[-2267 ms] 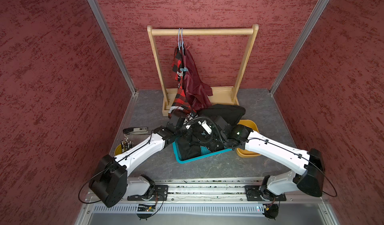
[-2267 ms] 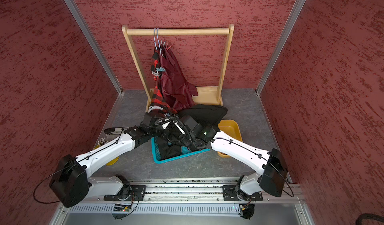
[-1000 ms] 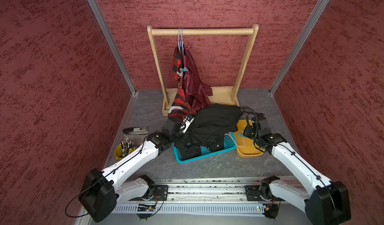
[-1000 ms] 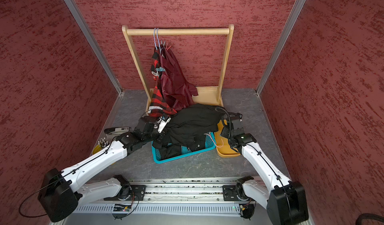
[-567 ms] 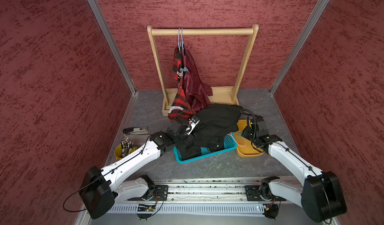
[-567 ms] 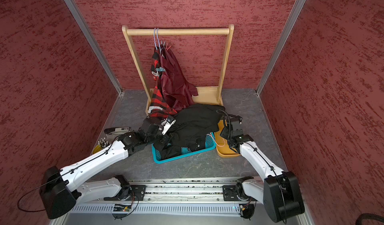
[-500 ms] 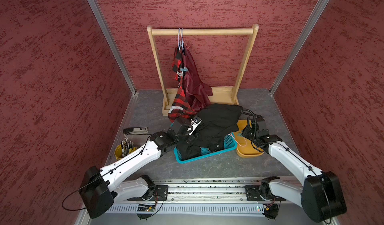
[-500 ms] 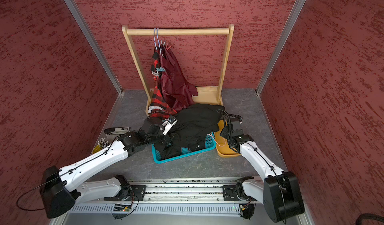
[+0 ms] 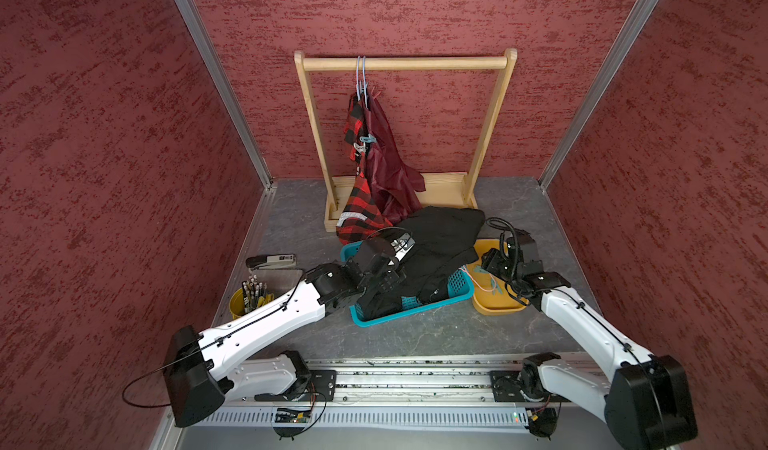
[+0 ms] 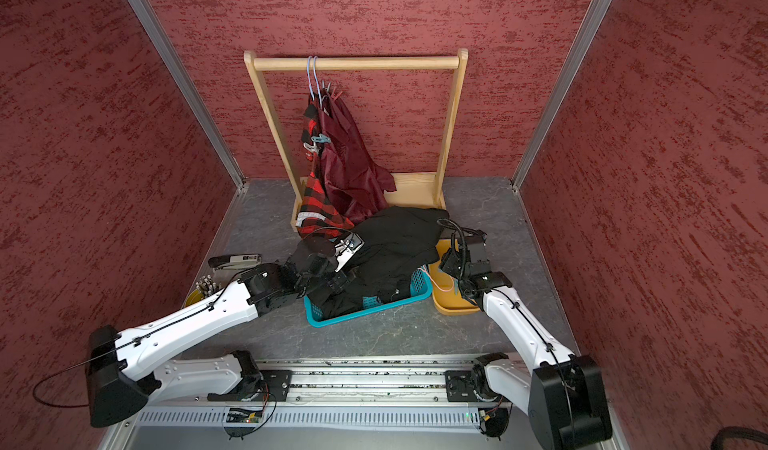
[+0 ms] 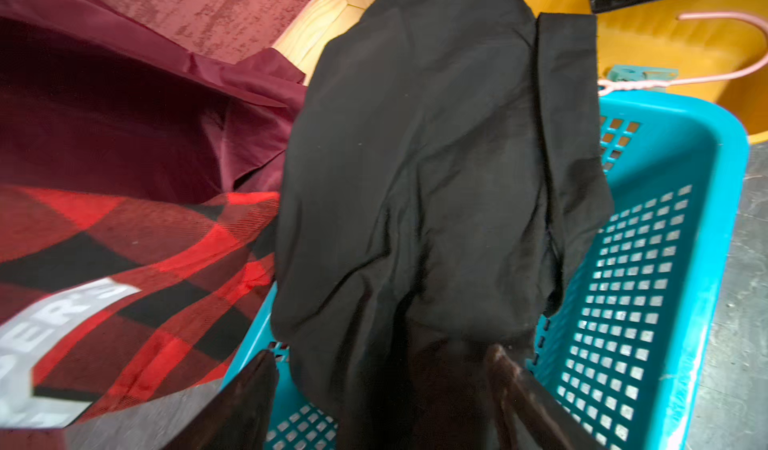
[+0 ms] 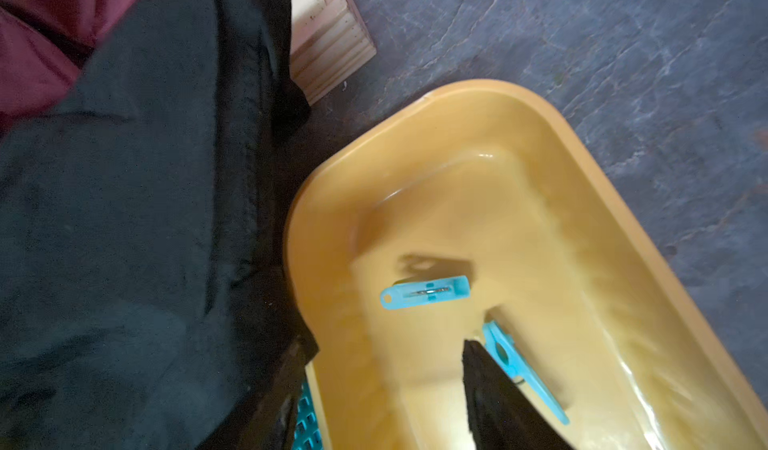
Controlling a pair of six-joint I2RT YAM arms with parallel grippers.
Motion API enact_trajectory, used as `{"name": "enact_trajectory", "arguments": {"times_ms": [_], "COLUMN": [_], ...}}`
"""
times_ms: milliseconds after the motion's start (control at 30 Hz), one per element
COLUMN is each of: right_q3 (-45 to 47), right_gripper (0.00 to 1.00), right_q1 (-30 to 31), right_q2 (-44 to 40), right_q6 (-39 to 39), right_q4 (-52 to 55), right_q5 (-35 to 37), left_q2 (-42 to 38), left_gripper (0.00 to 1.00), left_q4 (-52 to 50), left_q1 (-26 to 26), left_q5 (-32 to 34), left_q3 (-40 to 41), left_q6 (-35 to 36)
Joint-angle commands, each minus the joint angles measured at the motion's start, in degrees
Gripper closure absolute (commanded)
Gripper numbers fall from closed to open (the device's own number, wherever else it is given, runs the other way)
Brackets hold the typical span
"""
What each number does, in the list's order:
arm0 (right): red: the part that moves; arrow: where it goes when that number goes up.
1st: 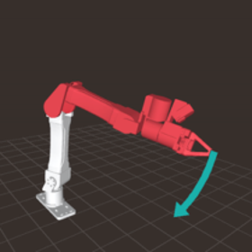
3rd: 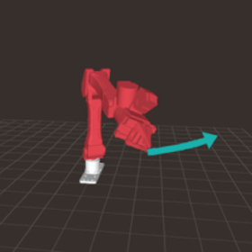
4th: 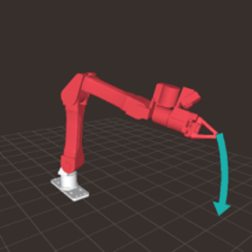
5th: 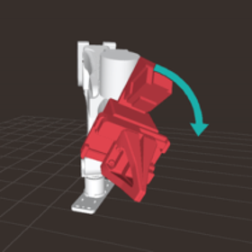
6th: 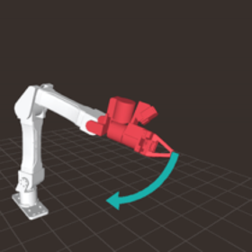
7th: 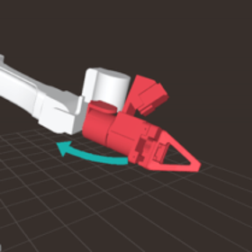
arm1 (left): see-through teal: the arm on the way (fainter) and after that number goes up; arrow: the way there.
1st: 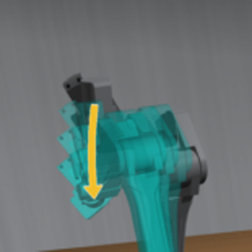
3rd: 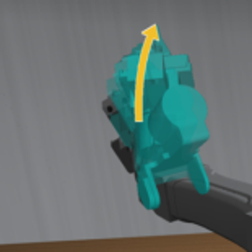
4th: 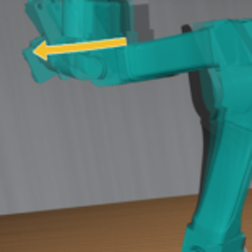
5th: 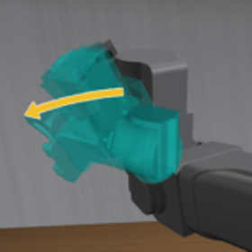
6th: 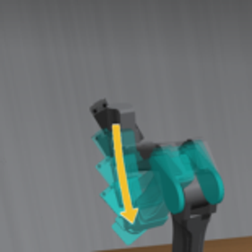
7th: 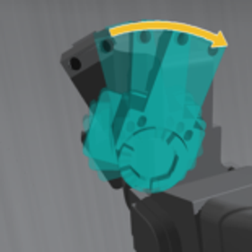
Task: Remove the clothespins securing long-sleeve shirts to the hanger
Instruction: Remove the long-sleeve shirt from the hanger.
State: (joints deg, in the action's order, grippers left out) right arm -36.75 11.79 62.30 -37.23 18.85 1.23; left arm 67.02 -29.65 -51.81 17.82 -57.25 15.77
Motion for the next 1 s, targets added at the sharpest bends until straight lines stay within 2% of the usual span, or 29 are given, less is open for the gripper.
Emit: {"name": "enact_trajectory", "arguments": {"times_ms": [0,167,433,567,733,867,967], "right_q3": [-2.28,-4.49,-5.02,-5.17,-5.35,-5.61,-6.09], "right_gripper": [0.32,0.27,0.23,0.23,0.22,0.21,0.21], "right_q1": [-0.29,-0.40,-0.53,-0.61,-0.59,-0.56,-0.62], "right_q2": [-1.61,-2.64,-5.41,-6.64,-8.28,-9.34,-9.73], "right_q6": [0.31,-0.34,-1.52,-1.52,-1.17,-1.26,-1.17], "right_q4": [1.51,3.43,4.32,5.04,6.25,7.00,7.57], "right_q5": [-2.15,-3.73,-5.88,-6.56,-6.86,-6.87,-6.96], "left_q2": [-1.34,6.58,19.72,24.66,29.93,32.99,34.63], "left_gripper": [0.18,0.18,0.17,0.18,0.20,0.30,0.47], "left_q4": [-0.61,1.24,6.35,7.41,11.18,14.41,15.76], "left_q1": [-3.09,-6.49,-7.35,-7.45,-7.51,-7.09,-6.80], "left_q5": [-1.24,-6.05,-7.47,-6.07,0.19,3.96,6.86], "left_q3": [-2.80,-3.57,-7.53,-9.60,-10.61,-10.86,-11.45], "left_q6": [3.25,5.50,7.35,8.37,10.83,12.48,13.41]}}
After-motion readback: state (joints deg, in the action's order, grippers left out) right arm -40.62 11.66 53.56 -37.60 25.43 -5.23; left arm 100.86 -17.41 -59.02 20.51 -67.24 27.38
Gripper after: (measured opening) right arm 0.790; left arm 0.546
